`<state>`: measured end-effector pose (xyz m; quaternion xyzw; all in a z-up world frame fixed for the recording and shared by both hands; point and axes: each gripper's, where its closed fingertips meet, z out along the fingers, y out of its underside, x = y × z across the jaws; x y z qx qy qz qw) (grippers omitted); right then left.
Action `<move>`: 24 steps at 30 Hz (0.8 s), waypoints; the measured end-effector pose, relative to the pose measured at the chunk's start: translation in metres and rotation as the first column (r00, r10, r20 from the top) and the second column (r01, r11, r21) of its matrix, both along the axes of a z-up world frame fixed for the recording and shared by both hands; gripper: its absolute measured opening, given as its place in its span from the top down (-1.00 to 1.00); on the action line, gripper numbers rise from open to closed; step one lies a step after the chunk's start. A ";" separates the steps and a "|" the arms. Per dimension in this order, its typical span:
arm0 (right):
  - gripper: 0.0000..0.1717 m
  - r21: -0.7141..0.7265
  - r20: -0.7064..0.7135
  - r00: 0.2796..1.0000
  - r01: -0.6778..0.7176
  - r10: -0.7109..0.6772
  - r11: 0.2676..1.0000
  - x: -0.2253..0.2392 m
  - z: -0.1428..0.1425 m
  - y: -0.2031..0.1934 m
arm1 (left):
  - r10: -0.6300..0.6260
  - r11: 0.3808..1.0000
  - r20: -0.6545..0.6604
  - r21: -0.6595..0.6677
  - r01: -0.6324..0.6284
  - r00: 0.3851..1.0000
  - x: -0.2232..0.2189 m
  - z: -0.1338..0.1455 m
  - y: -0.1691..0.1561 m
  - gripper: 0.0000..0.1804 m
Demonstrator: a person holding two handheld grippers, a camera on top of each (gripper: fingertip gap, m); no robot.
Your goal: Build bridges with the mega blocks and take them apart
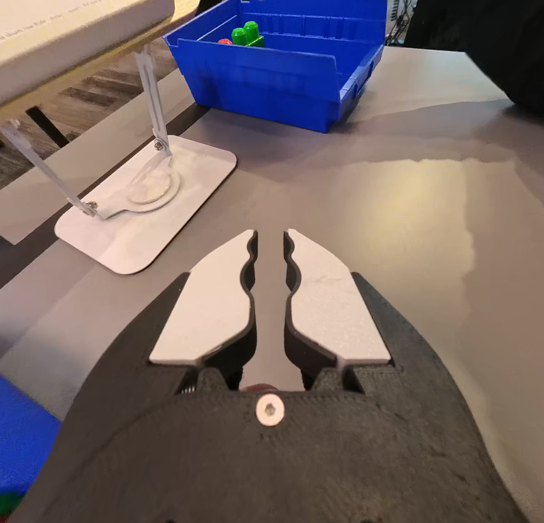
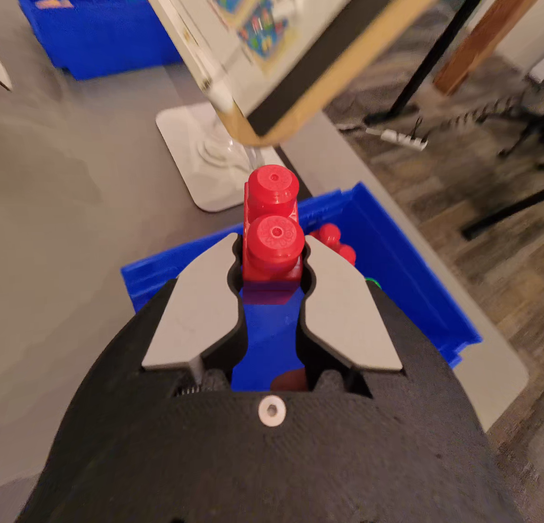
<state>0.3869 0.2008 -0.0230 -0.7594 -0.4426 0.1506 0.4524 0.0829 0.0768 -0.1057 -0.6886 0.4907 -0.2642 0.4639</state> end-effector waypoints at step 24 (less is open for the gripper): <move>0.38 -0.265 0.360 0.928 0.198 -0.094 0.944 0.014 -0.143 0.048 | -0.014 1.000 0.022 -0.024 0.015 1.000 -0.001 -0.011 0.003 0.83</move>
